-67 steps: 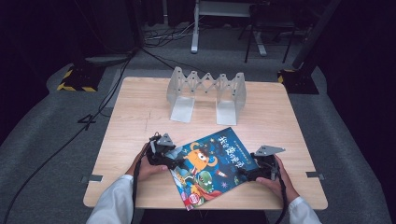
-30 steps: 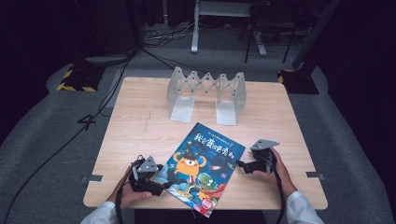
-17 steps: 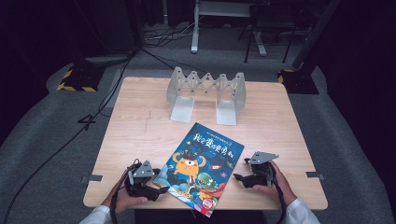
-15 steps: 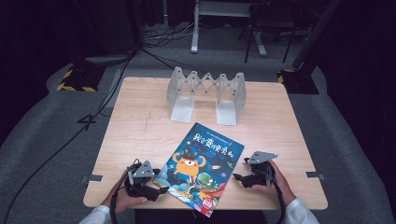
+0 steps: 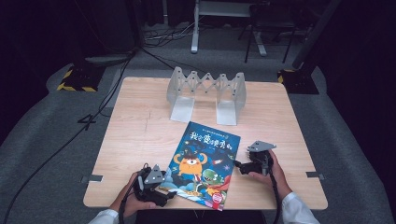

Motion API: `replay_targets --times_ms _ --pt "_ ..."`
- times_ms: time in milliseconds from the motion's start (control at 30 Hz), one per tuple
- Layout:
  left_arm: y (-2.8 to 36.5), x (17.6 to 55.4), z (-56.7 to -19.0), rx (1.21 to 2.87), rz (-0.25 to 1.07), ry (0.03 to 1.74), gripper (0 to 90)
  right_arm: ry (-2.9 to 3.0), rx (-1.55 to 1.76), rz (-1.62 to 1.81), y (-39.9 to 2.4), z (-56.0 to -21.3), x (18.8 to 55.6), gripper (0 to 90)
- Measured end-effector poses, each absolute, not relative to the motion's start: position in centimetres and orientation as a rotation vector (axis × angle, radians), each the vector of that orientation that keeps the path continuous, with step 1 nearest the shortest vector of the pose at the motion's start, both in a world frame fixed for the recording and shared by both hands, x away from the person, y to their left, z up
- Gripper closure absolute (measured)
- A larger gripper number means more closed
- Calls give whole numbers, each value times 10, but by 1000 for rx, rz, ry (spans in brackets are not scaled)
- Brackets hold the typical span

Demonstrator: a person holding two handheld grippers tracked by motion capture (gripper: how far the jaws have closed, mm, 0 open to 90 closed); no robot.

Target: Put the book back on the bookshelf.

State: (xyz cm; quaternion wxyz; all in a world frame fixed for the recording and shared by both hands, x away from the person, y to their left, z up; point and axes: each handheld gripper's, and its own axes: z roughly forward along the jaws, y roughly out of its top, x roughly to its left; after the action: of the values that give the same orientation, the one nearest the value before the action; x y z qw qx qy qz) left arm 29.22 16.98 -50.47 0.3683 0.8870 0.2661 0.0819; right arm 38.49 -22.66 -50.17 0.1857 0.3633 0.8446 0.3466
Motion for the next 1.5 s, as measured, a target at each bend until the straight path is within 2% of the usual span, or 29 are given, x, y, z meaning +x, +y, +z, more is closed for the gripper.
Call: replay_targets --times_ms 400,833,900,1167,1333,1400,1500 --pt "150 289 -504 2247 92 624 197 2559 930 958 -250 -497 360 157" --pt "122 286 -504 2268 69 543 214 2593 930 914 -272 -494 329 157" --pt "119 285 -503 2303 104 524 214 2593 928 913 -274 -494 326 161" --pt "140 289 -500 2319 117 602 220 2643 895 867 -266 -489 307 241" --pt "153 291 -500 2342 194 610 218 2682 943 752 -257 -481 304 313" --pt "156 293 -503 2326 211 592 181 2704 947 716 -257 -479 303 323" --pt "157 297 -505 2309 224 606 177 2729 932 687 -256 -478 298 338"
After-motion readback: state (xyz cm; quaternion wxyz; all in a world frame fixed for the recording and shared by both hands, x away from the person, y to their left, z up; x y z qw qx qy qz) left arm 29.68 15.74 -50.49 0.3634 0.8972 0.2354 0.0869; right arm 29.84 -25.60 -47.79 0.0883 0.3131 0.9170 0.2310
